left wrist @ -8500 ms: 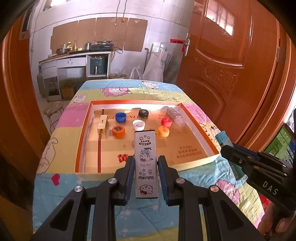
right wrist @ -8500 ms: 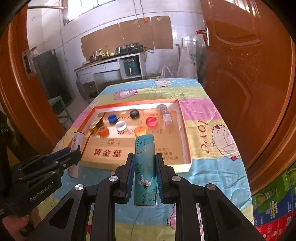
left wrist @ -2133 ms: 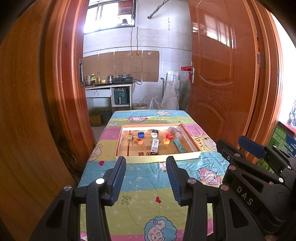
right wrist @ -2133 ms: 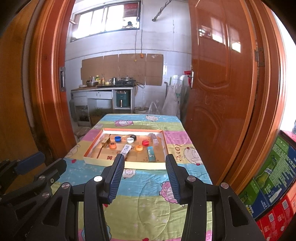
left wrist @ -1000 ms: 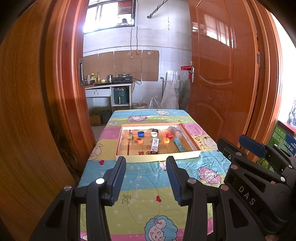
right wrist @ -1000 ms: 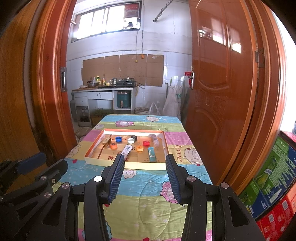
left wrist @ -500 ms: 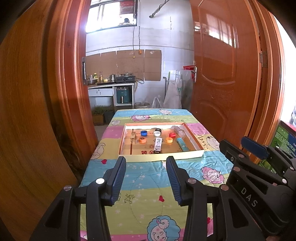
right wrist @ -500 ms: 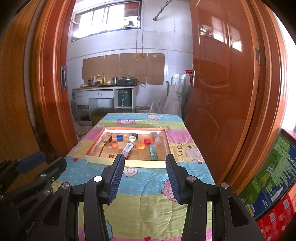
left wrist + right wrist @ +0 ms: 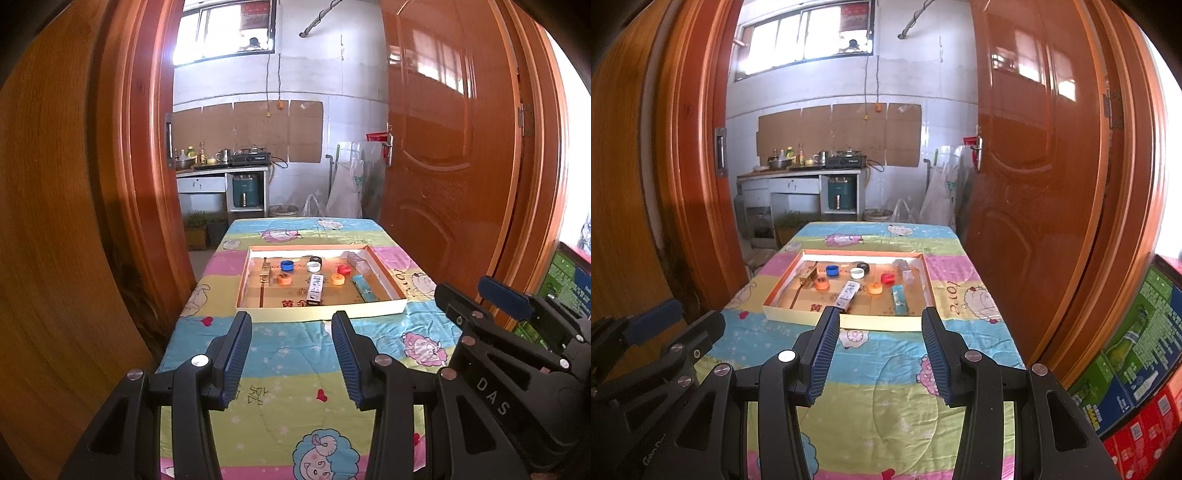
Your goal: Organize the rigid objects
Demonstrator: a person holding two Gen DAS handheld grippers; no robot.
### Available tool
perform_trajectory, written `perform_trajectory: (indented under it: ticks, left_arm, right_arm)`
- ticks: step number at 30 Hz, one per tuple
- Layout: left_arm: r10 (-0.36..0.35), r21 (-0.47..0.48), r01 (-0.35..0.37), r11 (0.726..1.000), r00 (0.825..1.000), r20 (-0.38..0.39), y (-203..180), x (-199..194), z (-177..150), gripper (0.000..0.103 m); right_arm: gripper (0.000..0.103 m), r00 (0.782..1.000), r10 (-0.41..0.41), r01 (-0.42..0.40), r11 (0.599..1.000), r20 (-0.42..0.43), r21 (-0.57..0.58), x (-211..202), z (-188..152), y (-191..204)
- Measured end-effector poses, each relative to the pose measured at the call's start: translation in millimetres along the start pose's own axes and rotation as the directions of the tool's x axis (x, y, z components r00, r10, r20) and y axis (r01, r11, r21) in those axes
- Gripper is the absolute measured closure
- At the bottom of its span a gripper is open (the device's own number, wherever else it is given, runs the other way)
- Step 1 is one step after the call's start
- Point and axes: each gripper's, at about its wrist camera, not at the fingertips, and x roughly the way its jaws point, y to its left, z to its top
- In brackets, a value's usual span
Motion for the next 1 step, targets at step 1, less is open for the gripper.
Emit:
perform_trajectory:
  ticks: [1]
  left_arm:
    - [0.002, 0.000, -0.002, 1.000, 1.000, 0.001, 0.2, 0.3, 0.0, 0.058]
  right_arm:
    - [0.055, 1.000, 0.000, 0.000, 1.000, -0.001, 0.000, 0.4, -0.4, 0.0]
